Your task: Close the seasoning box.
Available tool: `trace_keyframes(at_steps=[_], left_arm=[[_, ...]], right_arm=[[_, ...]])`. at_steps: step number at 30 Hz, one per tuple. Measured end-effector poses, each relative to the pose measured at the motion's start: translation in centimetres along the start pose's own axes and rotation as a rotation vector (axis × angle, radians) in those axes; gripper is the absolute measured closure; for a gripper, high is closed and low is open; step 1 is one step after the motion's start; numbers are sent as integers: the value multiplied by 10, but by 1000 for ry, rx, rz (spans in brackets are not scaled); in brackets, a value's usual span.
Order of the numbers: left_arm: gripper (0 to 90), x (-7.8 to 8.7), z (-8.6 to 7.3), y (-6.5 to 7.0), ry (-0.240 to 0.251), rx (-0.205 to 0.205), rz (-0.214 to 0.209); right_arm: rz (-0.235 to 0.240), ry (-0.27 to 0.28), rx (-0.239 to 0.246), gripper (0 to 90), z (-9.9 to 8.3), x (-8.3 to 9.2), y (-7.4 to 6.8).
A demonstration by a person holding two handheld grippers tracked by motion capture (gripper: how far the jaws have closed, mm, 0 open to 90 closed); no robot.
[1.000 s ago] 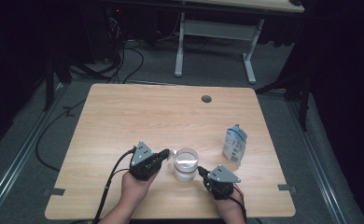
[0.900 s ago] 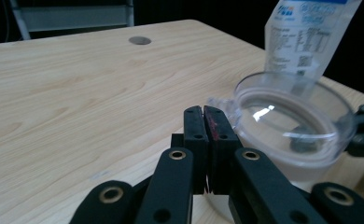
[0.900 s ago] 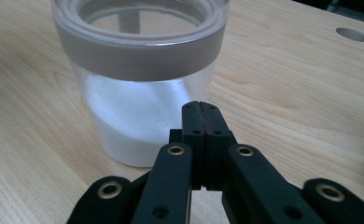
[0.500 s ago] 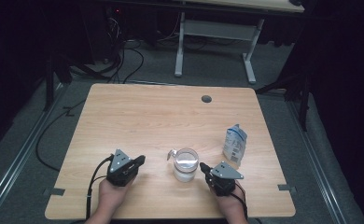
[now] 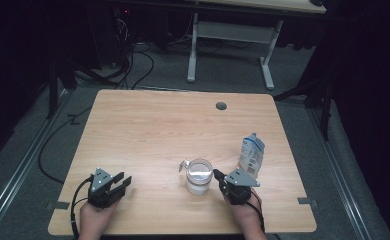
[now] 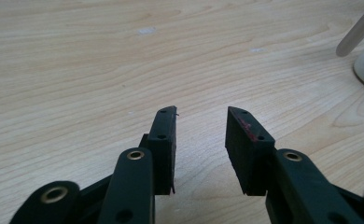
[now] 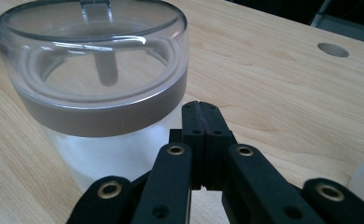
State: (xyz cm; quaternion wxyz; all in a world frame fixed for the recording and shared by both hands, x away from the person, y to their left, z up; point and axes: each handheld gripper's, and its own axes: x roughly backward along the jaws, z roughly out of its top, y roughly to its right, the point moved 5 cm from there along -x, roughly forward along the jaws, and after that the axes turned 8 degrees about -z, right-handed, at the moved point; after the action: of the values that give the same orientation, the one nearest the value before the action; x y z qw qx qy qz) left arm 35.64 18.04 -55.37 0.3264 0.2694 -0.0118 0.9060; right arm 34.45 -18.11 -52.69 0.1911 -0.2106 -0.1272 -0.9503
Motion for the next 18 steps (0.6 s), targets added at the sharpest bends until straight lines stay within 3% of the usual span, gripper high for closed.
trace_keyframes(at_steps=[2, 7, 18], left_arm=[[636, 0, 1, 1, -2, 3, -5], [632, -4, 1, 7, -5, -33, -15], [639, 1, 2, 2, 14, -14, -3]], right_arm=[[1, 2, -1, 900, 0, 0, 0], [2, 3, -6, 900, 2, -3, 1], [-3, 7, 29, 900, 2, 4, -6]])
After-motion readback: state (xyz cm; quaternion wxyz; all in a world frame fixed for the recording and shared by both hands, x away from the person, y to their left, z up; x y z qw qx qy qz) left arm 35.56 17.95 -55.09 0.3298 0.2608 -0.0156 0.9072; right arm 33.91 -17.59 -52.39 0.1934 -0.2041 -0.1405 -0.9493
